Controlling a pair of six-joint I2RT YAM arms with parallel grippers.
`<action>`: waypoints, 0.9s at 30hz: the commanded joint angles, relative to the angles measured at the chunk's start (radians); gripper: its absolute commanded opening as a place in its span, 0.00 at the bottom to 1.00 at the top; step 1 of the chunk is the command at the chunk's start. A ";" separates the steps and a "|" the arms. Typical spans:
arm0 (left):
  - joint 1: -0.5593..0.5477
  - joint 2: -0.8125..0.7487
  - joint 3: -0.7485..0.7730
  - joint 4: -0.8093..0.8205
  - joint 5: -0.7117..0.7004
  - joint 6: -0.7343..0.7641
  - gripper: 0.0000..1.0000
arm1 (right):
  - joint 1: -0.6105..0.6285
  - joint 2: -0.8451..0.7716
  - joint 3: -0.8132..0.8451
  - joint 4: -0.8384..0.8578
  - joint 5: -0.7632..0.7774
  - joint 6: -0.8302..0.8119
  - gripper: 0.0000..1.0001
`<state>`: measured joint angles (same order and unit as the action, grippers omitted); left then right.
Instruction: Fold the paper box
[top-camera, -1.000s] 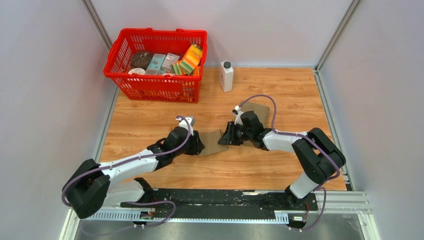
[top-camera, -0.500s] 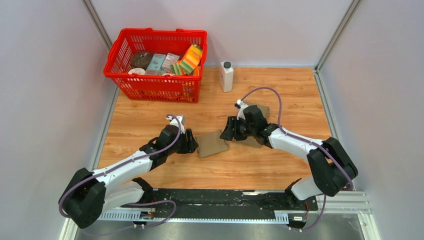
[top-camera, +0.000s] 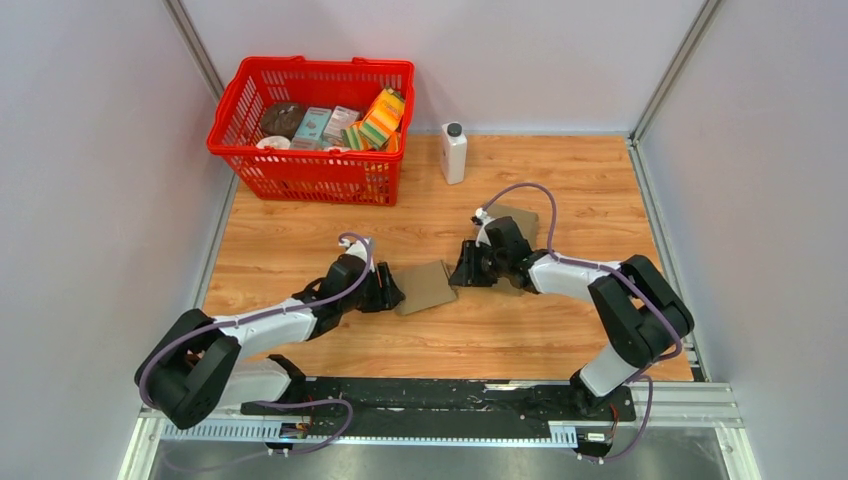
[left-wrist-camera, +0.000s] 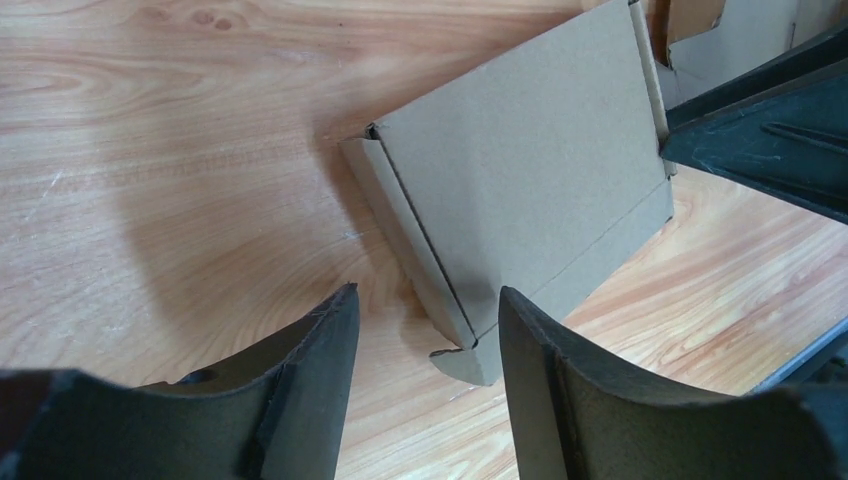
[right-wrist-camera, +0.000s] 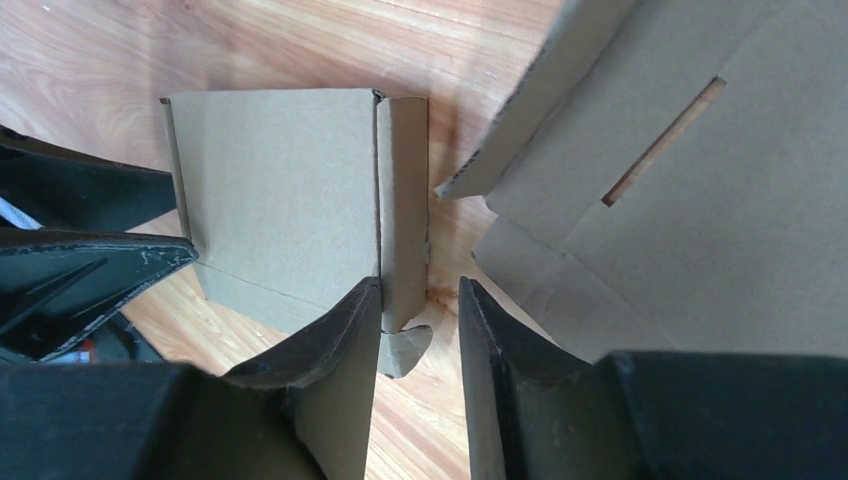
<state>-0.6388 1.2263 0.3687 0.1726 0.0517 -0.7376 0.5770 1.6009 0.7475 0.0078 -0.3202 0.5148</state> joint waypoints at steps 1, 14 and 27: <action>0.008 -0.031 -0.004 0.065 0.013 -0.039 0.63 | -0.048 0.027 -0.036 0.107 -0.066 0.042 0.33; 0.022 0.004 -0.045 0.218 0.028 -0.150 0.73 | -0.098 0.062 -0.065 0.156 -0.128 0.079 0.24; 0.022 0.150 -0.074 0.407 0.056 -0.275 0.70 | -0.118 0.077 -0.073 0.156 -0.117 0.099 0.20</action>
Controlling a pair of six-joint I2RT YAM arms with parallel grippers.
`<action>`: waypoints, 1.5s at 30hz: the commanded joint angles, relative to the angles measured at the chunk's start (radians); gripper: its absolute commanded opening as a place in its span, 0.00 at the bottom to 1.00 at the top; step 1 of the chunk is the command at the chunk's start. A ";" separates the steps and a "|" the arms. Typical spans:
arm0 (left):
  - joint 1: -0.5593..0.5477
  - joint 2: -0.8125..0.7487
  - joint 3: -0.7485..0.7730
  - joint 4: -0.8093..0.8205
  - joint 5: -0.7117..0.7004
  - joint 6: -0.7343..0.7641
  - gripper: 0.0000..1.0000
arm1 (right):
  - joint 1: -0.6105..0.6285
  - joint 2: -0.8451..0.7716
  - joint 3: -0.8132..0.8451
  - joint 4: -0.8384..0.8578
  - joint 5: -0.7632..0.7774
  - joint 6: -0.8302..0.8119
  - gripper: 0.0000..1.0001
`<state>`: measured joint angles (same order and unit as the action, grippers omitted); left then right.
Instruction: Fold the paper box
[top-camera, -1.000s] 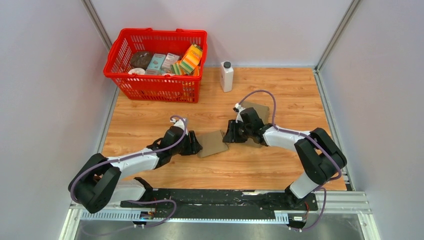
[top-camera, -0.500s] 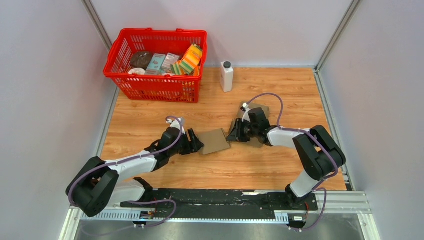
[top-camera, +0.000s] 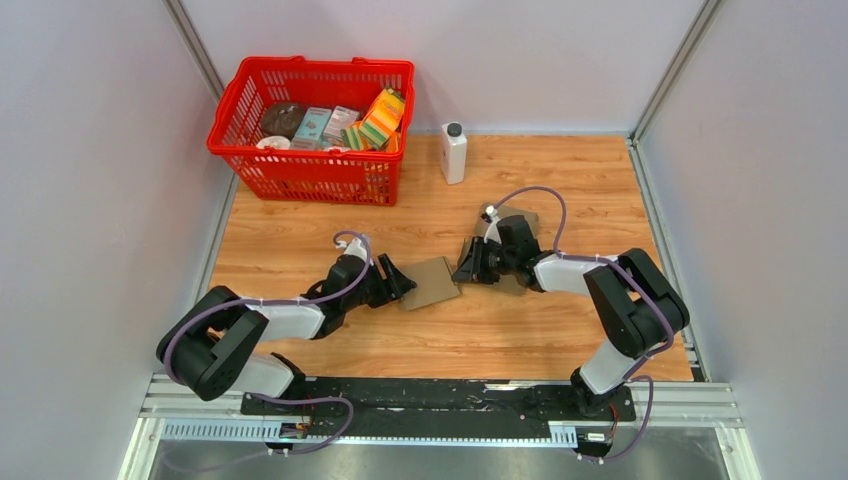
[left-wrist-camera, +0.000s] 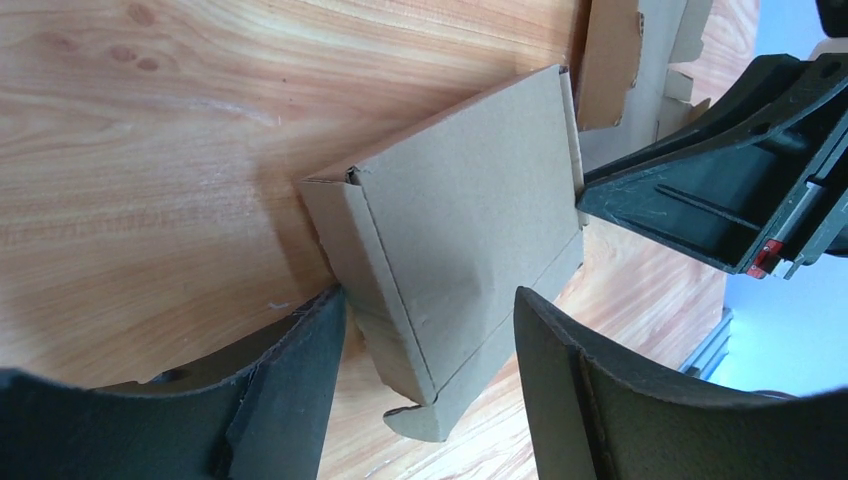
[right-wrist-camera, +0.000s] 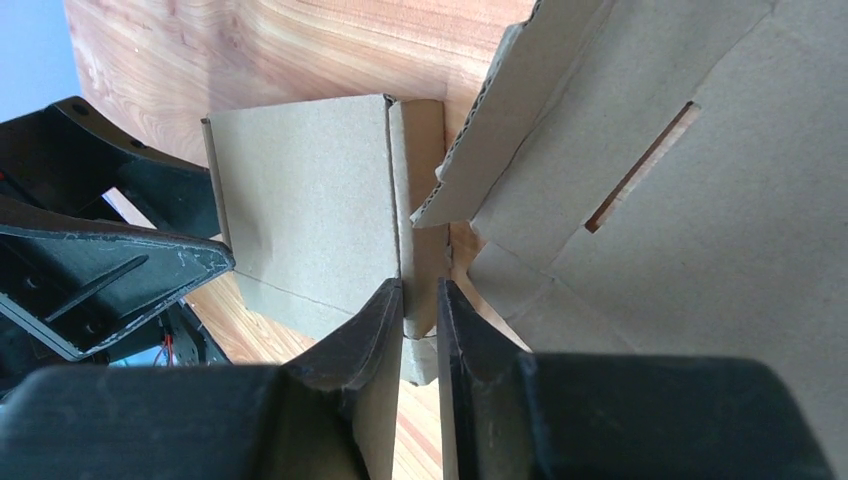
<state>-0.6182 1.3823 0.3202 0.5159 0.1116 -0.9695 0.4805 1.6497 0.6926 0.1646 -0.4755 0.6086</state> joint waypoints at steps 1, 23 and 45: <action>0.002 -0.009 -0.029 0.059 -0.007 -0.046 0.70 | -0.023 0.030 -0.019 0.003 0.035 0.008 0.20; 0.005 0.146 -0.061 0.352 0.053 -0.196 0.39 | -0.001 0.007 -0.016 -0.008 0.053 -0.010 0.21; 0.162 -0.434 -0.070 -0.309 0.367 -0.212 0.29 | 0.935 -0.427 0.004 -0.237 1.191 -0.663 0.89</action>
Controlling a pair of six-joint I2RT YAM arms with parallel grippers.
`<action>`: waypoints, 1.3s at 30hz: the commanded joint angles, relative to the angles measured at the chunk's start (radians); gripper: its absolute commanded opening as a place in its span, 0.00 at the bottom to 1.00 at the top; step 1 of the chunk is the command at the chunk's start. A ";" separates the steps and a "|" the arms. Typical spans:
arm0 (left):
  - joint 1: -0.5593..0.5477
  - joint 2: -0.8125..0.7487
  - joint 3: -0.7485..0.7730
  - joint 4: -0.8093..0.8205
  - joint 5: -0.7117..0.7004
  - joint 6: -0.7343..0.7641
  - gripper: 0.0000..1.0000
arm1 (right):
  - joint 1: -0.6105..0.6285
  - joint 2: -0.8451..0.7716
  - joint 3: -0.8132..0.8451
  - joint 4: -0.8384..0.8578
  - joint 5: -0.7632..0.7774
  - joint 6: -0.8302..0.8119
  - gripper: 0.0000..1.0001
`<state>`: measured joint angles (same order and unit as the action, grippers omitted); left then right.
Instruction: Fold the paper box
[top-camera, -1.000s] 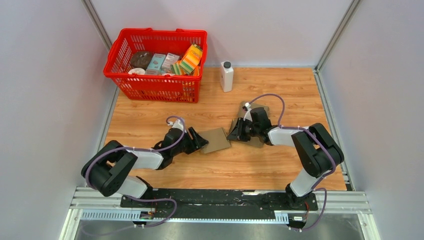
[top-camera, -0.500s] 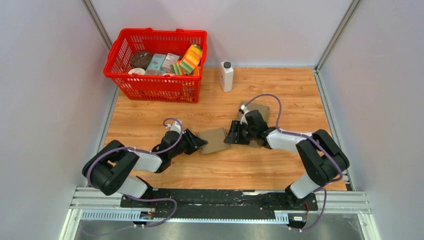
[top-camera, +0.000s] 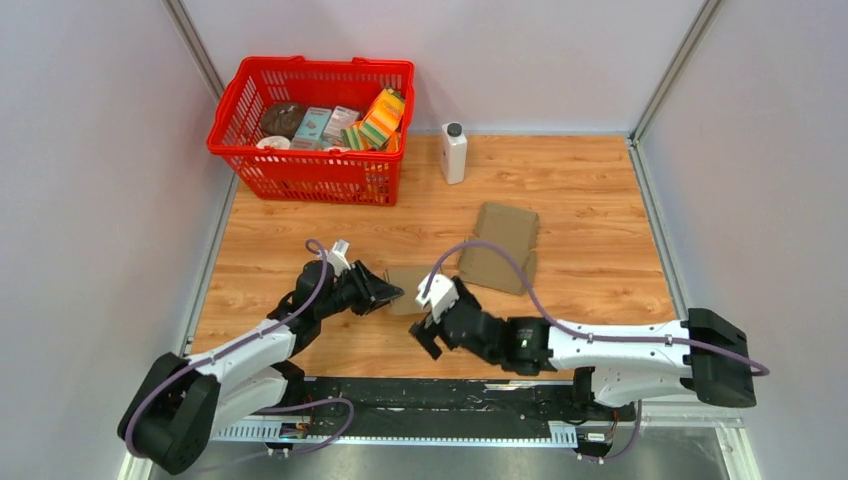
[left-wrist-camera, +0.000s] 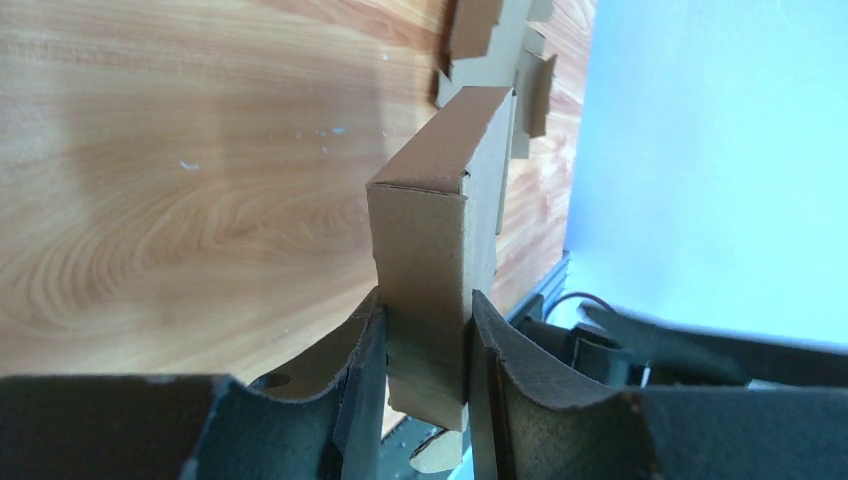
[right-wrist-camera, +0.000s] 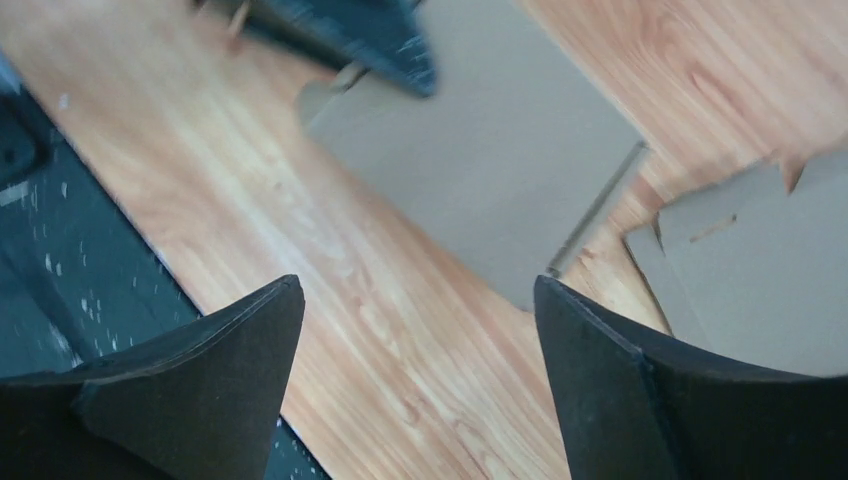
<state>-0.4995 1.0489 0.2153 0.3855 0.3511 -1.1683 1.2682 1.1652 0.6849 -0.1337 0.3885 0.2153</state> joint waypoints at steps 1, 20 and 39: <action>0.055 -0.154 0.036 -0.213 0.143 -0.011 0.30 | 0.187 0.080 0.028 0.072 0.352 -0.302 0.89; 0.124 -0.431 -0.051 -0.418 0.376 -0.152 0.30 | 0.376 0.416 -0.015 0.753 0.710 -0.927 0.66; 0.125 -0.699 0.191 -0.977 -0.065 0.306 0.76 | 0.295 0.269 0.062 0.148 0.400 -0.430 0.20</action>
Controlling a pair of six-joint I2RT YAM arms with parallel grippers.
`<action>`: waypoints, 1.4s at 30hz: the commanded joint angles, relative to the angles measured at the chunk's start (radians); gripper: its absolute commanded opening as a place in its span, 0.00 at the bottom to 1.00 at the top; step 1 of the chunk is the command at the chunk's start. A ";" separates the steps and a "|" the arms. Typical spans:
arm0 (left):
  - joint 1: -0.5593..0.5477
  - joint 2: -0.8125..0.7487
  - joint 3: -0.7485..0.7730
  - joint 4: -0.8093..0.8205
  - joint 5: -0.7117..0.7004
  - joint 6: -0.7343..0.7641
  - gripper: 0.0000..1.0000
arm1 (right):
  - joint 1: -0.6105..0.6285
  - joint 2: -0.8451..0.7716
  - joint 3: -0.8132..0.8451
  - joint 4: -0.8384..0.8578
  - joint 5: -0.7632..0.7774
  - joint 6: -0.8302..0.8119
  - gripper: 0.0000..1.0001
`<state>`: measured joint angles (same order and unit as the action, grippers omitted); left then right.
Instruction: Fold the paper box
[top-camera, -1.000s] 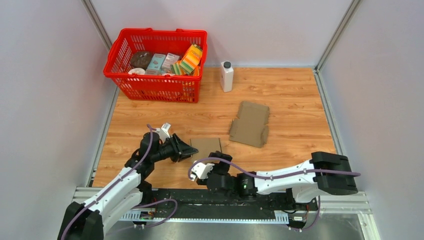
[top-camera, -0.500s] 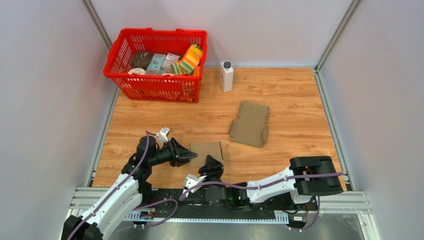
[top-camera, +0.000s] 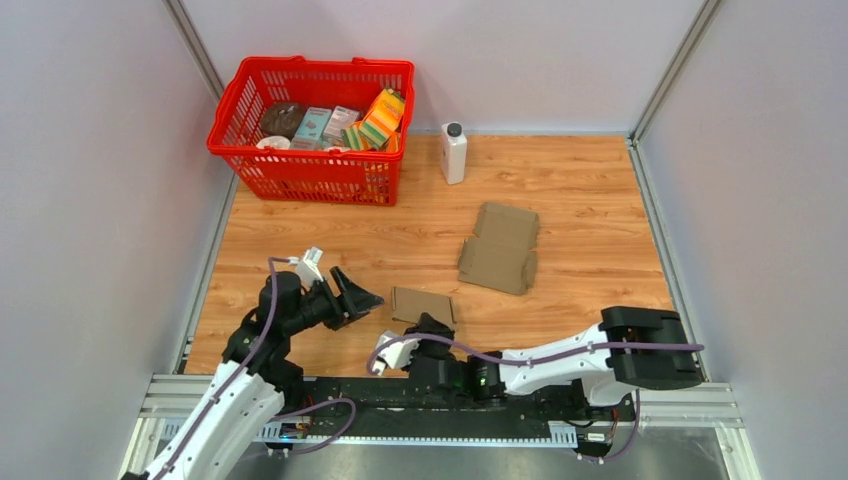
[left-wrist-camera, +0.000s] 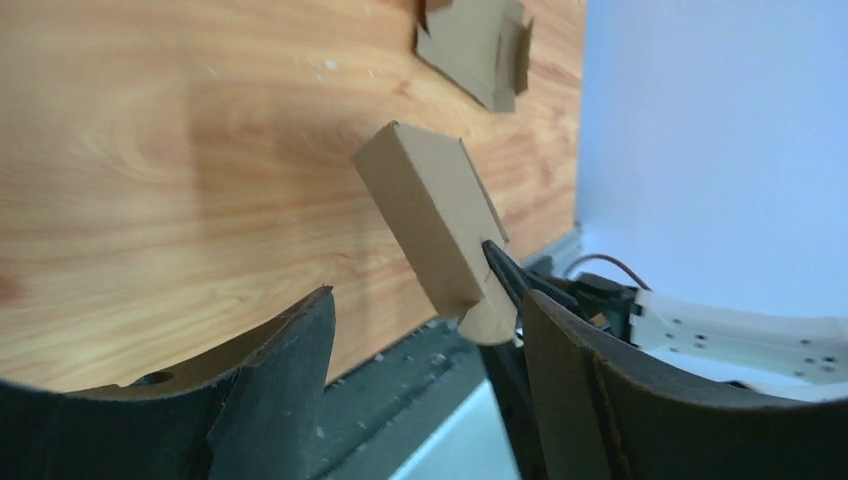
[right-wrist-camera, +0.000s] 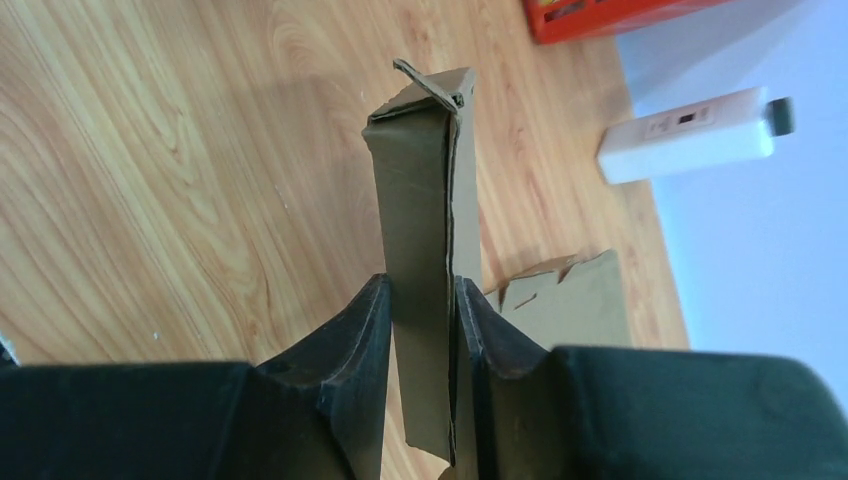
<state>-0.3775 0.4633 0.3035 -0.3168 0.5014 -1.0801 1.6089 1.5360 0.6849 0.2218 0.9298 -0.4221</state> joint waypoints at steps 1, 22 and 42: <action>0.003 -0.145 0.108 -0.335 -0.288 0.253 0.76 | -0.079 -0.118 0.065 -0.279 -0.216 0.260 0.19; -0.067 0.107 0.115 0.083 -0.142 0.423 0.58 | -0.578 0.069 0.384 -0.701 -1.057 0.413 0.44; -0.169 0.526 0.273 0.268 -0.215 0.588 0.48 | -0.676 0.065 0.326 -0.610 -1.201 0.398 0.32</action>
<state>-0.5442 0.9340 0.5049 -0.0933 0.2840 -0.5545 0.9390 1.6032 1.0271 -0.4351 -0.2169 -0.0223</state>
